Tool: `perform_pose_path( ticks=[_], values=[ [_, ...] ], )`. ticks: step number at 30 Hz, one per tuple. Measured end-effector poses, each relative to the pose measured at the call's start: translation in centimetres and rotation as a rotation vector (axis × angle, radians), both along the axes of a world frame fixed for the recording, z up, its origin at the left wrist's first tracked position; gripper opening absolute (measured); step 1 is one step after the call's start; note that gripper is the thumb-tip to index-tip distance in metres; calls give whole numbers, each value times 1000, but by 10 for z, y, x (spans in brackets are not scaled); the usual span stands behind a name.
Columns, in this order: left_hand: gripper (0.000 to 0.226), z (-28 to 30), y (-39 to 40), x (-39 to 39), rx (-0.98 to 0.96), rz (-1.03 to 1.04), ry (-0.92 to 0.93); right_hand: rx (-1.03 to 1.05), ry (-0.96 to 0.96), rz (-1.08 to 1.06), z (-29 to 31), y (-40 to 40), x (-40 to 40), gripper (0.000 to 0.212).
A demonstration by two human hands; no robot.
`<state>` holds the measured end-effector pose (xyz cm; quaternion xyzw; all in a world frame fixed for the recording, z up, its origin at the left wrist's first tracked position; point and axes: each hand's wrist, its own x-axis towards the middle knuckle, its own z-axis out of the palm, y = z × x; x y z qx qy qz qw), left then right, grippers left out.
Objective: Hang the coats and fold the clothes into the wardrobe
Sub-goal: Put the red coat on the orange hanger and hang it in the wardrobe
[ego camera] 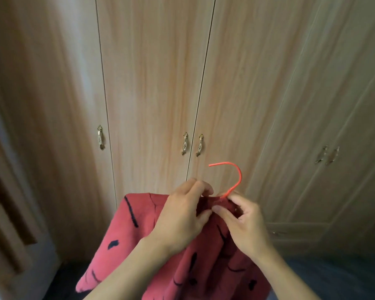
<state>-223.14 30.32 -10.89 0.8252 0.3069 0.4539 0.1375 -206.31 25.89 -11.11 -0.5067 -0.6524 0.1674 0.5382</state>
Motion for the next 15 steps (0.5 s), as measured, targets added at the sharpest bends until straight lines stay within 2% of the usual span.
perform_pose_path(
  ticks=[4,10,13,15],
  values=[
    [46,5,32,17,38,12,198,-2,33,0,-8,40,26,19],
    [57,10,94,52,-49,63,340,47,-31,17,-14,98,65,10],
    [69,8,123,64,-89,150,334,54,-88,5,-19,125,84,18],
    [69,6,143,68,-127,219,336,49,-132,-20,-21,138,96,19]
  ],
)
